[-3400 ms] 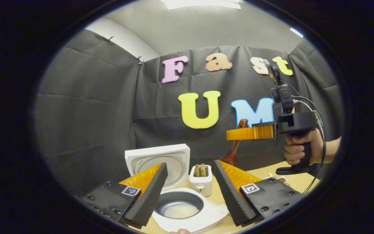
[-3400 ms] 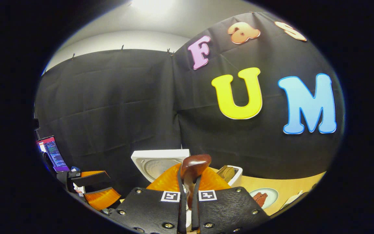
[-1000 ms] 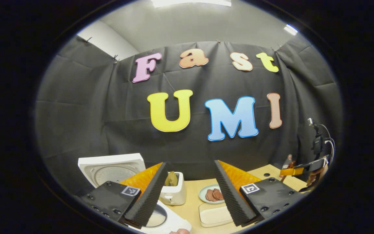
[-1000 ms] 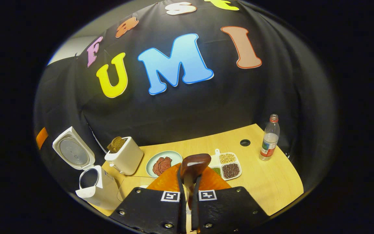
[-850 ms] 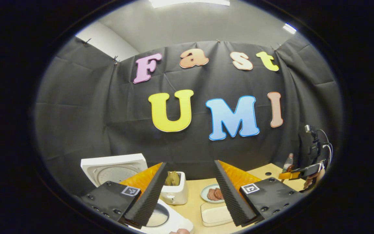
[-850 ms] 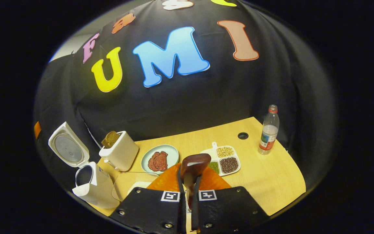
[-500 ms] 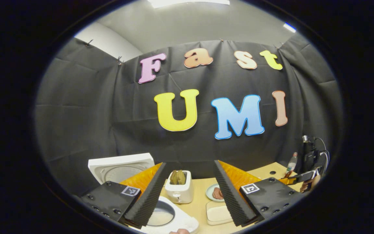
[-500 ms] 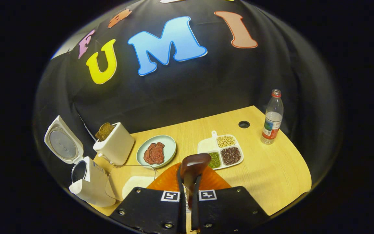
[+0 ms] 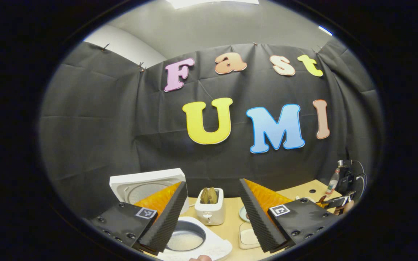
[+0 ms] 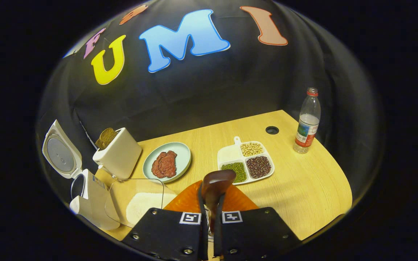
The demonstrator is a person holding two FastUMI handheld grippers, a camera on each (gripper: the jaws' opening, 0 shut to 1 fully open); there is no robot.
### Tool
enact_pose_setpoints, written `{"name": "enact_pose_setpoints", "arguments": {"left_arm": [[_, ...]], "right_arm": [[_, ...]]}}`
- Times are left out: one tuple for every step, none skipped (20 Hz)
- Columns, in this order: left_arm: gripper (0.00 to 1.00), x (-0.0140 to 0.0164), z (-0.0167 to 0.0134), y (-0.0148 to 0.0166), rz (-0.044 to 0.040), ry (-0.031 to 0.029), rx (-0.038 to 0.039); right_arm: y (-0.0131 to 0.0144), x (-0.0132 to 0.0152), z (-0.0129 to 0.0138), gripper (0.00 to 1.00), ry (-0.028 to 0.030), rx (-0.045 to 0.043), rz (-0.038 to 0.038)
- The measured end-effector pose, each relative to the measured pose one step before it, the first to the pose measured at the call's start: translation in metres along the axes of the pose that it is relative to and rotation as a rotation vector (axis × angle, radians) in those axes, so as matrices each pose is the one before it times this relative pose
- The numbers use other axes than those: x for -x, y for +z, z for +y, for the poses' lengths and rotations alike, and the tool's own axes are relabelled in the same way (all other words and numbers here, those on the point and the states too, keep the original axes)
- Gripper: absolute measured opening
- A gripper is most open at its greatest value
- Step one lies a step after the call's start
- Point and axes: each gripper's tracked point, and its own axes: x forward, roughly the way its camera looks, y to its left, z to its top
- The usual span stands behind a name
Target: Close the left gripper, press the button to open the rice cooker; take a wooden spoon from the chopstick holder with the right hand, scoop a spoonful of rice and pour it into the rice cooker, then put the wooden spoon back into the chopstick holder.
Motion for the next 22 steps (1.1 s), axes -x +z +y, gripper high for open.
{"name": "enact_pose_setpoints", "arguments": {"left_arm": [[1.0, -0.00188, 0.00152, 0.0004, -0.00186, 0.00104, 0.0065], [1.0, -0.00147, 0.00092, -0.00039, -0.00348, 0.00076, 0.00583], [1.0, -0.0014, 0.00102, 0.00101, -0.00593, 0.00061, 0.00692], [1.0, -0.00145, -0.00134, 0.00149, -0.00534, -0.00401, 0.01108], [1.0, -0.00043, -0.00147, -0.00065, -0.00221, -0.00579, 0.011], [1.0, -0.0022, -0.00071, 0.00043, -0.00134, -0.00435, 0.00565], [1.0, -0.00125, -0.00067, -0.0003, -0.00058, -0.00229, 0.00074], [1.0, -0.00189, 0.00005, -0.00037, -0.00007, -0.00157, -0.00006], [1.0, -0.00181, 0.00046, 0.00029, -0.00092, -0.00059, 0.00251], [1.0, -0.00069, -0.0003, -0.00039, 0.00018, -0.00165, 0.0055], [1.0, -0.00144, 0.00086, 0.00032, -0.00088, 0.00098, 0.00636], [1.0, -0.00083, 0.00228, 0.00074, 0.00152, 0.00603, 0.006], [0.89, 0.00001, 0.00534, 0.00011, 0.00371, 0.01502, 0.00918], [0.89, -0.00117, 0.00496, 0.00225, -0.00332, 0.00928, 0.01386], [0.89, -0.00101, 0.00236, 0.00294, 0.0, -0.00627, 0.02291], [0.89, -0.0027, 0.00311, 0.00317, -0.00586, -0.00049, 0.0258], [0.89, -0.00348, 0.0073, 0.00509, -0.0084, 0.00938, 0.02204], [0.89, -0.00223, 0.00955, 0.00432, -0.00575, 0.012, 0.01492], [0.97, -0.00292, 0.01085, 0.00258, -0.00237, 0.01608, 0.0083], [0.9, -0.00389, 0.00964, 0.00472, -0.00365, 0.0168, 0.00285], [1.0, -0.00471, 0.00852, 0.00375, -0.00491, 0.01535, -0.00219], [0.94, -0.0033, 0.00792, 0.00476, -0.00306, 0.01581, -0.00604]], "right_arm": [[0.0008, 0.00123, -0.00051, 0.07, -0.00036, -0.00598, -0.0041], [-0.00018, 0.00022, -0.00202, 0.07, -0.00848, -0.00784, 0.00067], [-0.00063, 0.00016, -0.00141, 0.07, -0.00395, -0.00433, 0.00078], [0.00008, -0.00112, -0.00488, 0.08, -0.01887, 0.01538, 0.0001], [-0.00068, 0.00271, -0.00396, 0.18, -0.012, 0.02548, 0.00008], [0.00181, 0.00025, -0.0067, 0.22, -0.02228, 0.01959, -0.00227], [0.00186, 0.00188, -0.0034, 0.32, -0.00694, 0.00914, 0.00058], [0.00293, 0.0015, -0.00523, 0.42, -0.01632, -0.00142, -0.01095], [0.0051, 0.0025, -0.00654, 0.61, -0.02864, -0.00731, -0.02047], [0.0087, 0.00458, -0.00623, 0.81, -0.02046, -0.01733, -0.02152], [0.00852, 0.00567, -0.00365, 1.0, -0.01139, -0.01605, -0.02284], [0.00906, 0.00329, -0.00089, 1.0, -0.00368, -0.00777, -0.02448], [0.00996, 0.0056, 0.00107, 1.0, 0.00378, -0.00083, -0.02314], [0.01405, 0.00544, 0.00149, 1.0, 0.00064, 0.00451, -0.04015], [0.01603, 0.00466, 0.00181, 1.0, -0.00011, 0.01903, -0.05463], [0.01469, 0.00578, 0.0042, 1.0, 0.00736, 0.03292, -0.05029], [0.01213, 0.00644, 0.00895, 1.0, 0.01847, 0.03207, -0.04146], [0.00969, 0.00575, 0.01161, 1.0, 0.02809, 0.02513, -0.02798], [0.00505, 0.00703, 0.01336, 1.0, 0.02991, 0.01677, -0.02036], [0.00888, 0.00377, 0.00945, 1.0, 0.02415, 0.00673, -0.01187], [0.01097, 0.00333, 0.00861, 1.0, 0.02539, -0.00861, -0.02019], [0.01246, 0.00276, 0.00675, 1.0, 0.01208, -0.01073, -0.0195]]}}
